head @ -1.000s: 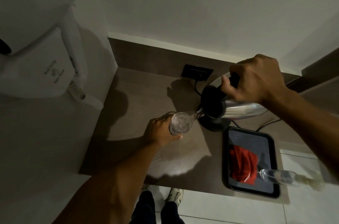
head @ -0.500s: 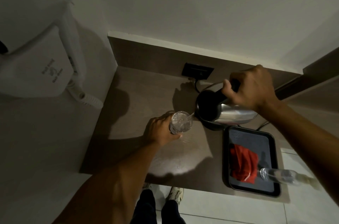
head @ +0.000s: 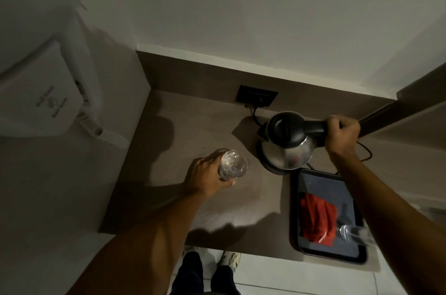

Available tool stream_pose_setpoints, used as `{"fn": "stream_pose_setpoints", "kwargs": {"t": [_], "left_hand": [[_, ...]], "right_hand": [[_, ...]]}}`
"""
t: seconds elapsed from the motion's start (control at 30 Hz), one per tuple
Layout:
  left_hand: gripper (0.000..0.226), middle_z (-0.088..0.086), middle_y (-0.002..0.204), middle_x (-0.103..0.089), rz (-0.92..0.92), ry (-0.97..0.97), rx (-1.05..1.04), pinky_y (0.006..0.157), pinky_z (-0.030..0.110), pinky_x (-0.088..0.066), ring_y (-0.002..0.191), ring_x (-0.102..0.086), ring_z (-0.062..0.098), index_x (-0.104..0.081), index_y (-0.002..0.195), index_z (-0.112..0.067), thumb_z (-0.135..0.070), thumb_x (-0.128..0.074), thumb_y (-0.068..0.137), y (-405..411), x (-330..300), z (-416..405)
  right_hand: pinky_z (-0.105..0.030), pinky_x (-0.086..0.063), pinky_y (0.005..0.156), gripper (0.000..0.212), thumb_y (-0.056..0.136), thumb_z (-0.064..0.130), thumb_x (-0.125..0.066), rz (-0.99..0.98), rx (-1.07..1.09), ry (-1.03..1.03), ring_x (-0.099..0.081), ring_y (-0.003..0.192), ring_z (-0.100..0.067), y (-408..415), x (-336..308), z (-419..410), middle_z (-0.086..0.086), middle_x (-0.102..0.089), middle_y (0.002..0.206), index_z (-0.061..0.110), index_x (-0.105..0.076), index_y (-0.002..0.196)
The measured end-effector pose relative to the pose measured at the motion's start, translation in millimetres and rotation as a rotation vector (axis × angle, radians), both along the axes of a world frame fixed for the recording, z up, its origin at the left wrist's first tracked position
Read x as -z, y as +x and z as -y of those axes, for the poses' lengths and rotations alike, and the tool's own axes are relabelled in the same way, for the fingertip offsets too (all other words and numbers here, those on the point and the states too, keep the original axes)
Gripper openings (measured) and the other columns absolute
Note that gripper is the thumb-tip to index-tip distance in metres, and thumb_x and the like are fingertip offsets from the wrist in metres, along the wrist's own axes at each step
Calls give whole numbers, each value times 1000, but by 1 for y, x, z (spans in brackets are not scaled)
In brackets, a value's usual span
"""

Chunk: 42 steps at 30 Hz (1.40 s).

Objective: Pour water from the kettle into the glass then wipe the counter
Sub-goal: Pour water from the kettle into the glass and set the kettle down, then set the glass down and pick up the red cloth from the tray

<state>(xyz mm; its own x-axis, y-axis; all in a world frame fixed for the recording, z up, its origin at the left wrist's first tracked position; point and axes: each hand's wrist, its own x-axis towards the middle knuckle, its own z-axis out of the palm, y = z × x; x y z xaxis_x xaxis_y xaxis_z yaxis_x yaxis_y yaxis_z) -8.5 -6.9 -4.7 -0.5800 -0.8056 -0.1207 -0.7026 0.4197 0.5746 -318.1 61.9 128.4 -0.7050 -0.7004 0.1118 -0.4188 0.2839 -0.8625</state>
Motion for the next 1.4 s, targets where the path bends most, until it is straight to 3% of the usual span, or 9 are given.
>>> {"fn": "stream_pose_setpoints", "kwargs": {"t": [0.13,0.3,0.4,0.47,0.77,0.97,1.1,1.3,1.4], "left_hand": [[97,-9,123,-69,9,8,-3,98,39,-54,111,-66,15,-37,143,-39,-67,-79,60,0,-1,0],[96,-6,121,-70,22,24,-18,95,40,-56,110,-66,16,-40,142,-36,-63,-82,61,-2,-1,-1],[94,-6,119,-71,31,17,-19,96,38,-56,109,-67,15,-42,142,-35,-65,-80,61,-3,-3,-1],[94,-6,119,-72,28,13,-13,96,37,-55,107,-67,16,-43,142,-35,-66,-78,61,-3,-5,-1],[94,-5,118,-72,19,19,-17,97,33,-52,106,-68,18,-43,141,-36,-63,-80,59,-3,-6,-1],[95,-2,115,-74,6,5,-30,94,30,-51,105,-69,21,-46,142,-32,-59,-84,59,-5,-5,-3],[98,2,117,-73,9,32,-55,95,34,-52,107,-69,26,-44,143,-32,-59,-85,57,-13,-3,0],[106,-1,117,-71,44,93,-41,95,35,-49,108,-67,26,-32,146,-38,-56,-86,57,-10,-2,-1],[103,1,146,-55,38,112,-43,108,40,-43,132,-54,24,-32,152,-29,-50,-85,66,5,1,-8]], "right_hand": [[-30,-36,53,27,76,33,-44,158,91,-92,-45,48,0,-12,14,-6,-1,-46,56,17,-47,54],[-11,-41,54,26,76,34,-45,323,148,-124,-52,51,6,-20,33,-18,13,-58,57,15,-55,61],[-16,-45,65,39,74,47,-46,347,179,-78,-55,73,-3,-29,38,-23,-8,-52,90,9,-50,82],[-18,-44,71,22,88,38,-43,346,185,-41,-47,80,-6,-24,33,-22,-7,-43,98,18,-43,80],[-8,-46,59,32,87,34,-40,352,146,-121,-57,61,6,-36,36,-23,-6,-47,78,6,-49,75],[-31,-48,75,45,100,52,-28,219,158,69,-59,77,-15,-37,42,-32,-6,-57,83,22,-54,79],[-22,-47,87,71,91,71,-29,71,251,59,-55,103,-20,-12,41,-58,-8,-56,115,11,-49,125],[-65,-17,113,69,93,61,-34,-265,68,646,-20,148,-32,71,119,-167,-3,-17,164,29,-22,153],[-74,-15,111,73,90,63,-27,-255,16,788,-8,151,-35,78,150,-200,-6,-7,166,30,-14,155]]}}
